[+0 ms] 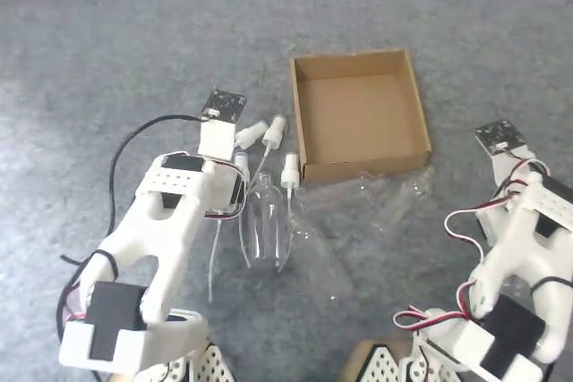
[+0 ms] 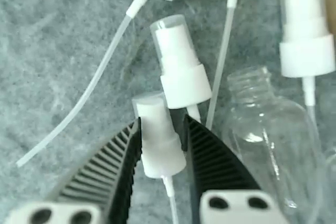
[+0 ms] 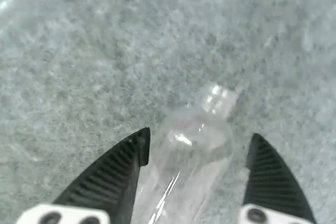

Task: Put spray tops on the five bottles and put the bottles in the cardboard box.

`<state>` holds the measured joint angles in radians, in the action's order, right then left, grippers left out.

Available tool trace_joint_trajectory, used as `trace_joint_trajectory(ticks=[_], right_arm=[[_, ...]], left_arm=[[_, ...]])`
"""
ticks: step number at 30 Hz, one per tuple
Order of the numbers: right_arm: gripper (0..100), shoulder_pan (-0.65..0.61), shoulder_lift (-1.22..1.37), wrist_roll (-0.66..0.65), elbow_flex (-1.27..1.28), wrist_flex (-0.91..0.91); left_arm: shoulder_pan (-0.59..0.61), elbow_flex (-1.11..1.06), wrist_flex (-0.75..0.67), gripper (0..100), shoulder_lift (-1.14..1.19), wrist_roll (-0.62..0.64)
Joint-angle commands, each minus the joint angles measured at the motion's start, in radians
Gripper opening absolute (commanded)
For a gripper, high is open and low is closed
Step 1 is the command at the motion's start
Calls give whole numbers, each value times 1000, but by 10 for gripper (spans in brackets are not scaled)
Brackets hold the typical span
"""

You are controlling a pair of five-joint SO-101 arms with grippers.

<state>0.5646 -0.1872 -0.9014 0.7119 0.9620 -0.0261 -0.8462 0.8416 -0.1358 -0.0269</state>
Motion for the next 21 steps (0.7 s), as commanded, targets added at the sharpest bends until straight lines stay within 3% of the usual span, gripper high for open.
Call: trace_joint_trajectory(ticks=[1,10,17,21], right_arm=[[278,15,-4,35,-6,15],[276,25,-4,44,-6,117],[275,33,-4,189,-6,137],[274,31,-4,193,11,128]], left_arm=[[-5,4,-11,122,-6,17],[-11,7,9,127,-6,11],[-11,5,9,127,-5,11],[-11,5,15,127,-5,9]])
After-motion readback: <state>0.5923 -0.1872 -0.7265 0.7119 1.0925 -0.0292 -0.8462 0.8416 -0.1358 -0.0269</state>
